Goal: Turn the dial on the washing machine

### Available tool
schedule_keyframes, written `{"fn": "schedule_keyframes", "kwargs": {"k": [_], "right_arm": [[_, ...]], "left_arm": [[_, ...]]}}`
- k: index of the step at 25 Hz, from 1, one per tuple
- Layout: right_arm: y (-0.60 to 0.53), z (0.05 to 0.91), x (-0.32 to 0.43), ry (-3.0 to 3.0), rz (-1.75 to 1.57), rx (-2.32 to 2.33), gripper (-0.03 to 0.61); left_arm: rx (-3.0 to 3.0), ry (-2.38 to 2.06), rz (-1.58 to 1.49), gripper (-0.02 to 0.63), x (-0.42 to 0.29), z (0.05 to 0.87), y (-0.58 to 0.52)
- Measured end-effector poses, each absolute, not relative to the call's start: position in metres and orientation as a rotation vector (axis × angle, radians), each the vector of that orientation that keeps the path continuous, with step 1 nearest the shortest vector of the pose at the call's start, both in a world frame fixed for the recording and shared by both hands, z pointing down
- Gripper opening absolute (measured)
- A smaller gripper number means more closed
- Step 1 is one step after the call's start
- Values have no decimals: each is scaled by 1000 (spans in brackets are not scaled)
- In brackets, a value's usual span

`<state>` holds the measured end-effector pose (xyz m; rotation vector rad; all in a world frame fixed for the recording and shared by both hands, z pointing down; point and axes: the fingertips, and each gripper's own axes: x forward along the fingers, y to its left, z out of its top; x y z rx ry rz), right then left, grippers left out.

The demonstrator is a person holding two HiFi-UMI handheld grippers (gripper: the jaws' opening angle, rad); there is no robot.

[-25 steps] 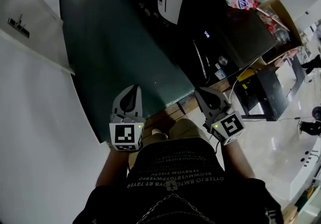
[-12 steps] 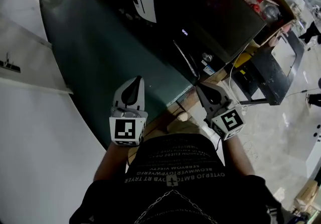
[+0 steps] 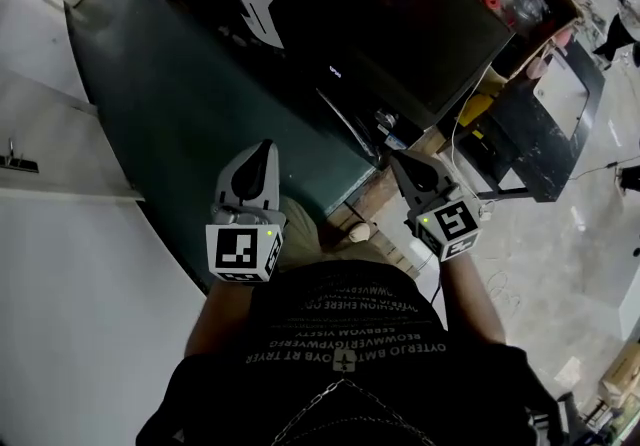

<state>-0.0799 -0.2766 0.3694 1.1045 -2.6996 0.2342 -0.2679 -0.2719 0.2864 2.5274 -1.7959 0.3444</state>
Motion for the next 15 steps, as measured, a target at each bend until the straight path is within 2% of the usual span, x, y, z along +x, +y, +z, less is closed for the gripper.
{"fn": "schedule_keyframes", "kwargs": {"k": [15], "right_arm": [[-339,447,-63,-2480,239,1234,-3]], "left_arm": [[2585,-1642,433,6,-251,339,-324]]}}
